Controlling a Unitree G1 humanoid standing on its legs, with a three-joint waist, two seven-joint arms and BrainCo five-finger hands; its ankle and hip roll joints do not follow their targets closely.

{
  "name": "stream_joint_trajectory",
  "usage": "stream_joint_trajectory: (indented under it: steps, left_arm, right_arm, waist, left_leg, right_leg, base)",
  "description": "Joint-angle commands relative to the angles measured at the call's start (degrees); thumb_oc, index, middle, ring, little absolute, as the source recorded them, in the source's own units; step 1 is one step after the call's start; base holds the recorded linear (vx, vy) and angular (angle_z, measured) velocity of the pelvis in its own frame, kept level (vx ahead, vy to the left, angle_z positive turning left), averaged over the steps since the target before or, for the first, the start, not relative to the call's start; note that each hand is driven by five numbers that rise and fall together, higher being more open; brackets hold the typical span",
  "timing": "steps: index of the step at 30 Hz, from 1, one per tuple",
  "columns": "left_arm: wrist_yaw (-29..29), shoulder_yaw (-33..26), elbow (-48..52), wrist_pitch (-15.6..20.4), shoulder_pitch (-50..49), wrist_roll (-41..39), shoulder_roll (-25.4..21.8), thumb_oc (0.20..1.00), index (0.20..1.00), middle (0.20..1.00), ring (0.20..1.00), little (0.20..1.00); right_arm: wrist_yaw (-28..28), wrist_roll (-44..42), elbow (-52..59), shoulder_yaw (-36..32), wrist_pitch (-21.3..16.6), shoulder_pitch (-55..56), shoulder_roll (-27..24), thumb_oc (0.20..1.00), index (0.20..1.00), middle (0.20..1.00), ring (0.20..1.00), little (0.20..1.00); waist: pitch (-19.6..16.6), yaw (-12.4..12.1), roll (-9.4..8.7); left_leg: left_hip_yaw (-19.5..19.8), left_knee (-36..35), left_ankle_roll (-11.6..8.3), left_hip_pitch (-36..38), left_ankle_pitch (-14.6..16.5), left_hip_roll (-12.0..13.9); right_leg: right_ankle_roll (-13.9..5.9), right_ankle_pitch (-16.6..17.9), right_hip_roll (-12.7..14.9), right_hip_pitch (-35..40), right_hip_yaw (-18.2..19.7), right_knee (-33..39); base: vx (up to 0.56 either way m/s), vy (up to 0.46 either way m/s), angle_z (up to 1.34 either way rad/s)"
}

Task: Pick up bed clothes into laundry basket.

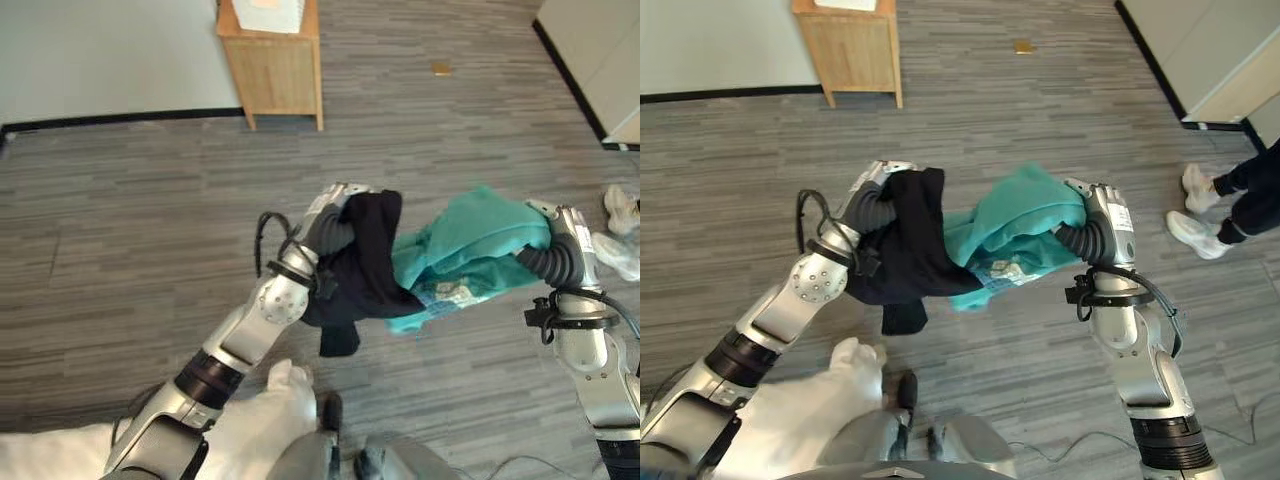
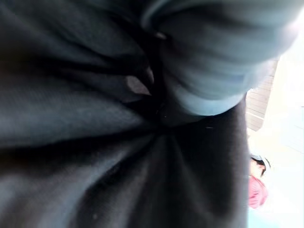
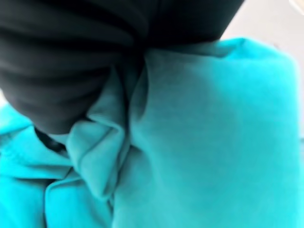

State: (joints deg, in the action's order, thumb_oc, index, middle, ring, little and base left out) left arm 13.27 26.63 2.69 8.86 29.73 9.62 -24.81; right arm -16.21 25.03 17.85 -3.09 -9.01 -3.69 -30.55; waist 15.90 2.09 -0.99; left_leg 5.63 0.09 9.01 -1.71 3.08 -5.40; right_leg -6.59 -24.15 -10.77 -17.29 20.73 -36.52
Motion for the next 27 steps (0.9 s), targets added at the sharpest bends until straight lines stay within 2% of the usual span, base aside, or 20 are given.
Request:
stream_joint_trajectory:
  steps: [1, 2, 3, 4, 5, 7, 9, 11, 12, 13, 15, 18, 20, 21, 22, 23, 24, 25, 26, 27]
  left_arm:
    - [1.4, 1.2, -2.0, 3.3, 4.1, -1.4, 2.2, 0.200, 0.200, 0.200, 0.200, 0.200]
    - [2.1, 1.9, -3.1, 3.2, 5.1, -1.0, 2.7, 0.200, 0.200, 0.200, 0.200, 0.200]
    - [2.5, 2.3, -3.6, 3.1, 5.4, -0.7, 2.9, 0.200, 0.200, 0.200, 0.200, 0.200]
    - [2.5, 2.4, -4.2, 3.1, 6.1, -0.2, 3.1, 0.200, 0.200, 0.200, 0.200, 0.200]
    - [2.3, 3.5, -5.3, 3.3, 5.9, -0.2, 3.6, 0.200, 0.200, 0.200, 0.200, 0.200]
    - [1.8, 3.4, -6.5, 3.4, 5.4, -1.1, 4.7, 0.200, 0.200, 0.200, 0.200, 0.200]
    - [1.5, 3.1, -6.4, 3.2, 4.3, -3.0, 5.0, 0.200, 0.200, 0.200, 0.200, 0.200]
    - [1.8, 3.1, -6.1, 2.9, 4.0, -2.7, 4.7, 0.200, 0.200, 0.200, 0.200, 0.200]
    - [2.3, 2.9, -6.2, 2.8, 4.3, -2.9, 4.7, 0.200, 0.200, 0.200, 0.200, 0.200]
    - [2.7, 3.1, -6.7, 2.6, 4.5, -3.4, 4.9, 0.200, 0.200, 0.200, 0.200, 0.200]
    - [2.5, 3.0, -6.9, 2.5, 4.4, -3.5, 5.2, 0.200, 0.200, 0.200, 0.200, 0.200]
    - [2.7, 2.1, -7.1, 2.6, 4.1, -2.9, 5.1, 0.200, 0.200, 0.200, 0.200, 0.200]
    - [2.8, 1.3, -6.9, 2.8, 3.9, -2.5, 4.6, 0.200, 0.200, 0.200, 0.200, 0.200]
    - [2.3, 0.9, -6.8, 2.6, 3.5, -2.3, 4.1, 0.200, 0.200, 0.200, 0.200, 0.200]
    - [1.9, 0.2, -5.2, 2.4, 2.1, -1.9, 2.5, 0.200, 0.200, 0.200, 0.200, 0.200]
    - [1.9, 0.2, -4.9, 2.3, 1.9, -2.0, 2.5, 0.200, 0.200, 0.200, 0.200, 0.200]
    - [1.6, -0.1, -4.2, 2.1, 1.4, -2.2, 1.7, 0.200, 0.200, 0.200, 0.200, 0.200]
    - [1.5, -0.3, -4.0, 2.1, 0.9, -2.2, 1.2, 0.200, 0.200, 0.200, 0.200, 0.200]
    - [1.1, -0.3, -3.6, 2.2, -0.8, -2.2, -0.1, 0.200, 0.200, 0.200, 0.200, 0.200]
    - [1.1, -1.1, -3.6, 2.0, -1.9, -1.9, -0.9, 0.200, 0.200, 0.200, 0.200, 0.200]
  right_arm:
    - [-3.6, 3.7, 0.4, -2.0, 0.3, -0.5, -3.3, 0.200, 0.200, 0.200, 0.200, 0.200]
    - [-4.4, 4.8, -0.2, -1.4, 0.9, -1.6, -4.0, 0.200, 0.200, 0.200, 0.200, 0.200]
    - [-4.6, 5.6, -0.5, -0.7, 1.5, -2.5, -4.3, 0.200, 0.200, 0.200, 0.200, 0.200]
    - [-5.2, 6.7, -0.6, -0.6, 1.7, -2.9, -4.8, 0.200, 0.200, 0.200, 0.200, 0.200]
    - [-5.6, 6.8, -0.7, -0.9, 1.9, -2.3, -4.6, 0.200, 0.200, 0.200, 0.200, 0.200]
    - [-4.7, 6.3, -0.4, -1.5, 1.9, -0.7, -5.0, 0.200, 0.200, 0.200, 0.200, 0.200]
    - [-4.7, 5.4, -0.5, -1.5, 2.0, 0.0, -6.1, 0.200, 0.200, 0.200, 0.200, 0.200]
    - [-5.2, 5.2, -1.0, -0.8, 2.3, -0.9, -6.7, 0.200, 0.200, 0.200, 0.200, 0.200]
    - [-5.8, 5.1, -1.8, -0.3, 2.6, -1.7, -6.9, 0.200, 0.200, 0.200, 0.200, 0.200]
    - [-6.1, 4.8, -2.7, 0.3, 3.0, -2.7, -6.9, 0.200, 0.200, 0.200, 0.200, 0.200]
    - [-6.2, 4.5, -3.7, 0.7, 3.2, -3.8, -6.9, 0.200, 0.200, 0.200, 0.200, 0.200]
    - [-7.8, 3.4, -6.6, 0.4, 3.2, -4.9, -7.3, 0.200, 0.200, 0.200, 0.200, 0.200]
    - [-8.5, 3.5, -7.5, -0.2, 3.7, -5.4, -7.6, 0.200, 0.200, 0.200, 0.200, 0.200]
    - [-8.2, 3.7, -8.3, -0.9, 4.1, -5.2, -7.4, 0.200, 0.200, 0.200, 0.200, 0.200]
    - [-8.2, 4.1, -8.1, -2.3, 4.2, -4.2, -6.5, 0.200, 0.200, 0.200, 0.200, 0.200]
    - [-8.1, 4.1, -8.1, -2.3, 4.2, -4.0, -6.5, 0.200, 0.200, 0.200, 0.200, 0.200]
    - [-8.5, 4.1, -8.3, -2.9, 4.2, -3.5, -6.1, 0.200, 0.200, 0.200, 0.200, 0.200]
    - [-8.3, 3.8, -8.5, -3.3, 4.1, -3.2, -5.7, 0.200, 0.200, 0.200, 0.200, 0.200]
    - [-8.2, 3.1, -9.1, -3.4, 3.7, -2.4, -5.0, 0.200, 0.200, 0.200, 0.200, 0.200]
    - [-7.9, 2.7, -9.7, -3.5, 3.8, -2.5, -5.2, 0.200, 0.200, 0.200, 0.200, 0.200]
  waist:
    - [-3.6, 3.7, 3.17]
    - [-3.4, 4.9, 4.09]
    - [-3.2, 5.6, 4.25]
    - [-3.8, 7.4, 3.85]
    - [-3.9, 8.8, 3.02]
    - [-5.2, 10.4, 3.07]
    - [-4.7, 9.4, 1.51]
    - [-3.7, 7.9, -0.61]
    - [-3.1, 7.2, -1.75]
    - [-2.8, 6.2, -2.24]
    - [-3.0, 4.3, -1.42]
    - [-3.9, 0.6, 1.92]
    - [-3.9, -1.4, 2.05]
    - [-4.6, -1.9, 1.81]
    - [-5.5, -3.9, 1.64]
    - [-5.6, -4.1, 1.47]
    - [-6.1, -5.0, 0.58]
    - [-6.8, -5.5, -0.24]
    - [-7.9, -6.8, -1.31]
    - [-8.0, -6.7, -2.82]
  left_leg:
    - [2.0, -4.2, -11.39, 5.6, -0.2, 6.6]
    - [3.4, -3.7, -11.80, 7.6, 2.2, 7.7]
    - [4.0, -3.0, -11.82, 9.7, 4.5, 8.2]
    - [5.6, -1.7, -11.63, 11.8, 7.7, 8.1]
    - [6.6, 0.9, -12.04, 13.1, 8.5, 7.7]
    - [4.0, 7.5, -14.34, 13.6, 4.1, 9.3]
    - [3.3, 22.6, -14.98, 8.2, -2.6, 9.2]
    - [3.7, 33.7, -13.61, 1.6, -1.3, 7.2]
    - [3.1, 35.1, -13.34, -2.0, -0.3, 6.7]
    - [2.3, 32.9, -13.15, -4.3, 1.4, 6.3]
    - [1.1, 24.0, -12.94, -6.4, 2.9, 4.9]
    - [-0.3, 1.5, -13.43, -9.2, -6.7, 4.4]
    - [-2.8, -4.0, -13.12, -12.3, -8.7, 2.8]
    - [-3.8, -4.4, -12.08, -12.3, -7.8, 2.6]
    - [-4.3, -4.1, -10.68, -11.9, -11.0, 2.6]
    - [-4.4, -4.3, -10.60, -11.5, -10.5, 2.5]
    - [-5.2, -4.4, -10.05, -10.5, -11.1, 2.4]
    - [-5.4, -4.5, -9.70, -9.3, -10.9, 2.0]
    - [-5.8, -4.4, -9.18, -7.7, -10.4, 1.8]
    - [-5.1, -4.0, -8.54, -6.2, -9.1, -0.1]
  right_leg:
    - [-2.74, 17.0, 8.0, 2.3, -3.3, 28.3]
    - [-3.07, 18.8, 11.6, -0.4, -6.1, 30.6]
    - [-3.41, 20.2, 13.6, -2.2, -7.8, 31.9]
    - [-3.62, 21.2, 14.2, -0.7, -9.1, 33.5]
    - [-4.25, 23.1, 14.4, 0.4, -8.0, 33.8]
    - [-4.23, 25.5, 14.3, 3.3, -8.8, 35.0]
    - [-1.86, 26.0, 14.7, 8.1, -8.0, 36.0]
    - [-0.23, 25.3, 15.4, 12.3, -6.7, 36.5]
    - [0.02, 24.8, 15.8, 14.1, -6.3, 36.8]
    - [0.04, 23.9, 15.7, 15.7, -5.9, 37.3]
    - [0.08, 22.4, 14.3, 18.3, -4.9, 38.1]
    - [1.13, 18.9, 10.3, 24.5, -3.7, 39.7]
    - [2.79, 16.3, 8.2, 28.5, -3.0, 39.4]
    - [3.73, 14.5, 7.1, 29.9, -2.3, 38.8]
    - [5.77, 12.7, 3.4, 32.6, -0.7, 36.7]
    - [5.79, 12.1, 3.6, 32.7, -0.8, 36.2]
    - [5.63, 11.9, 2.0, 33.0, -1.2, 34.0]
    - [4.17, 12.2, 0.9, 33.0, -2.2, 32.4]
    - [0.87, 13.9, -1.0, 32.7, -2.9, 28.0]
    - [-3.41, 17.2, -1.8, 32.1, -3.1, 23.4]
  base:
    - [0.61, -0.233, 0.87]
    - [0.61, -0.226, 0.87]
    - [0.65, -0.238, 0.90]
    - [0.57, -0.235, 0.71]
    - [0.53, -0.220, 0.83]
    - [0.48, -0.225, 1.19]
    - [0.45, -0.315, 1.43]
    - [0.36, -0.276, 0.19]
    - [0.42, -0.228, -0.96]
    - [0.48, -0.171, -1.03]
    - [0.59, -0.067, -0.66]
    - [0.65, -0.024, -0.64]
    - [0.61, -0.084, -0.49]
    - [0.89, -0.054, -0.23]
    - [0.71, -0.010, -0.38]
    - [0.70, 0.000, -0.50]
    - [0.40, -0.018, -0.86]
    - [0.56, -0.026, -0.73]
    - [0.51, -0.012, -0.59]
    - [0.33, 0.009, -0.55]
